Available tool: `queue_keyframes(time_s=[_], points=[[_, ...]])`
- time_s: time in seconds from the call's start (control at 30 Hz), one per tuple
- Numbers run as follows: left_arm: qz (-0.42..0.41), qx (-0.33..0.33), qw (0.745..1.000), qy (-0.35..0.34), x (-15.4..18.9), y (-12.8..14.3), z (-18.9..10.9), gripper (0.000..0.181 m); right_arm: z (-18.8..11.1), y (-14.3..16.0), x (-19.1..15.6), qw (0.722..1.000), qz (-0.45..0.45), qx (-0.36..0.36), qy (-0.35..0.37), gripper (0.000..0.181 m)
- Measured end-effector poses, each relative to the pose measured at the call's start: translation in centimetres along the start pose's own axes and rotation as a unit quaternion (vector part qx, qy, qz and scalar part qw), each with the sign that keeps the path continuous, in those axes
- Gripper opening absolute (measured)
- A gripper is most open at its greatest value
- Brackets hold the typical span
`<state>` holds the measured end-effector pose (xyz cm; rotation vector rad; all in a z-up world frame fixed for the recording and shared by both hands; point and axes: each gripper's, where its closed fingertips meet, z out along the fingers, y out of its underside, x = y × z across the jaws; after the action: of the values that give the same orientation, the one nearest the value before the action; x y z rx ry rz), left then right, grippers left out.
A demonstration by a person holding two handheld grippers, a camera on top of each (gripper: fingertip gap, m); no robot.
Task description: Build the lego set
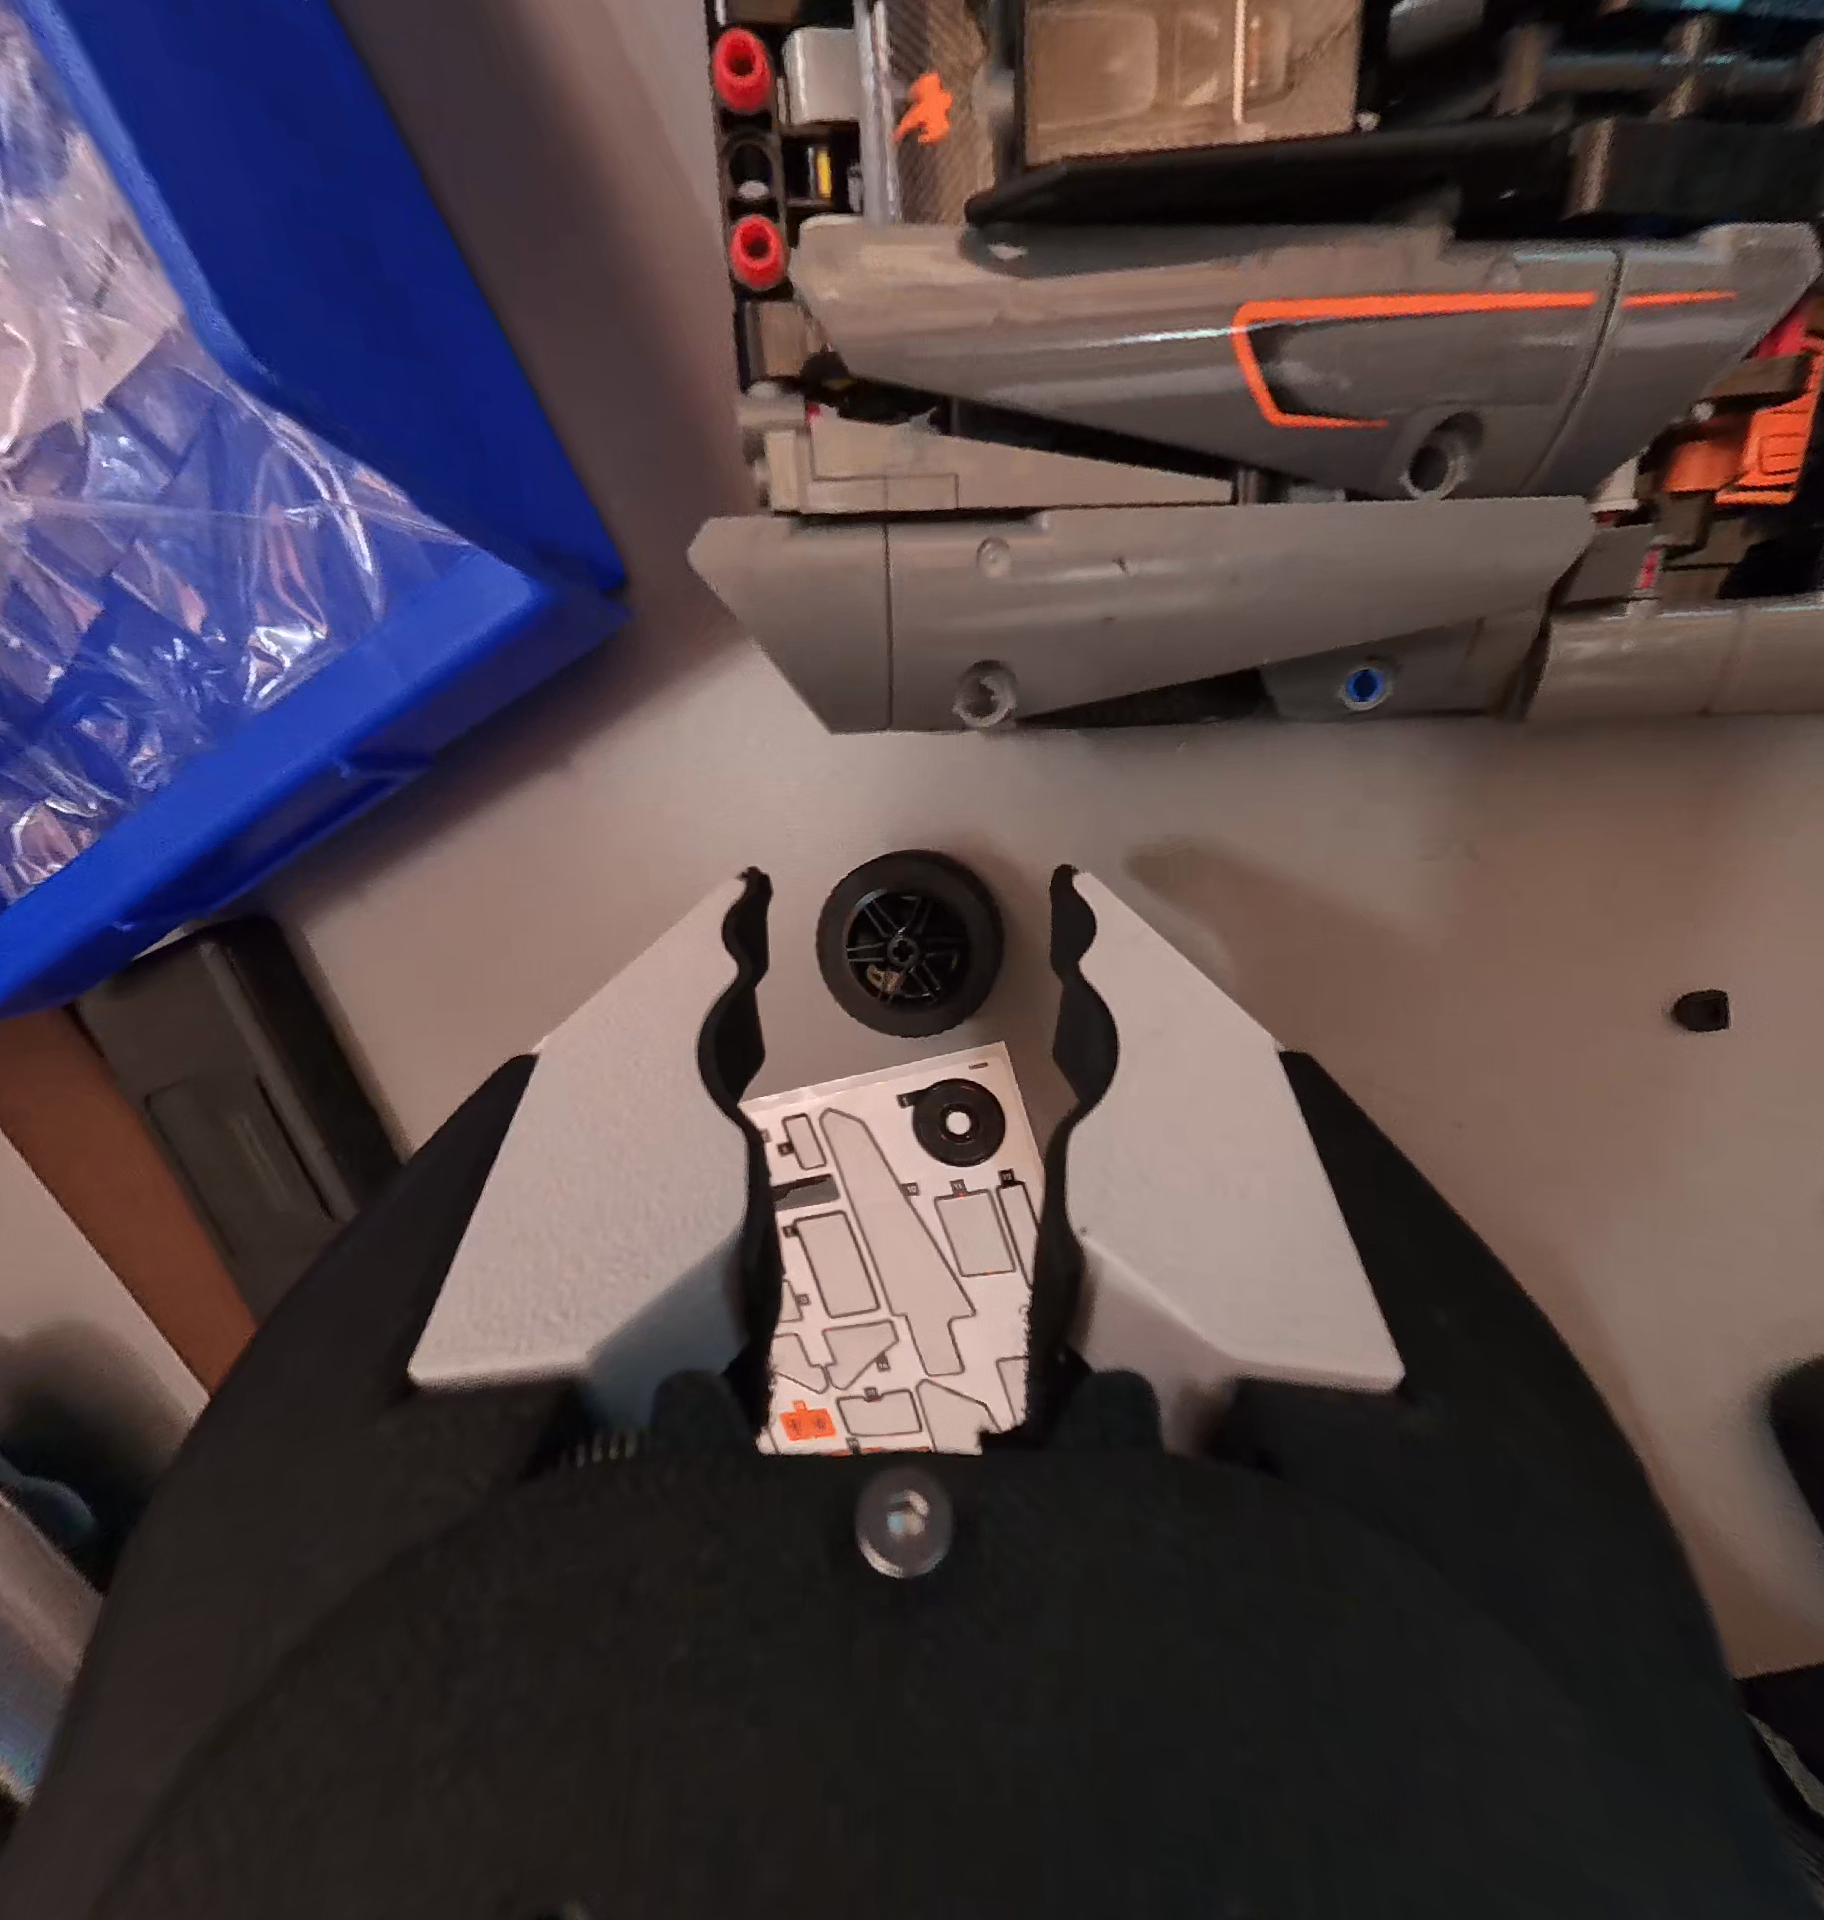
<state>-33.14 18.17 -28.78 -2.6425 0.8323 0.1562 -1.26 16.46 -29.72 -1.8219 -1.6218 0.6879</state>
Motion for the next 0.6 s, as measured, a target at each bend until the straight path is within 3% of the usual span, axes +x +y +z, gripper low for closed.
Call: queue_keyframes(time_s=[0.2,0.33,0.43,0.53,0.6], points=[[0.009,-0.018,1.0,0.01,0.9,0.1,0.8,0.055,1.0,0.0,-1.7,0.999,-0.047,-0.01,-0.013,0.087],[-0.008,-0.003,0.999,-0.047,-1.2,-0.3,-0.5,0.062,-0.3,0.1,-0.8,0.997,-0.07,-0.025,0.014,0.087],[-0.027,0.024,0.996,-0.076,-2.5,-0.9,-1.7,0.06,-2.4,0.1,0.4,0.998,-0.053,-0.014,0.026,0.074],[-0.047,0.05,0.99,-0.12,-4.2,-1.4,-3.0,0.058,-3.9,1.0,0.8,0.999,-0.04,-0.022,0.011,0.042],[-0.057,0.074,0.982,-0.164,-5.6,-2.0,-4.2,0.058,-4.2,1.9,0.8,0.999,-0.04,-0.029,0.004,0.037]])
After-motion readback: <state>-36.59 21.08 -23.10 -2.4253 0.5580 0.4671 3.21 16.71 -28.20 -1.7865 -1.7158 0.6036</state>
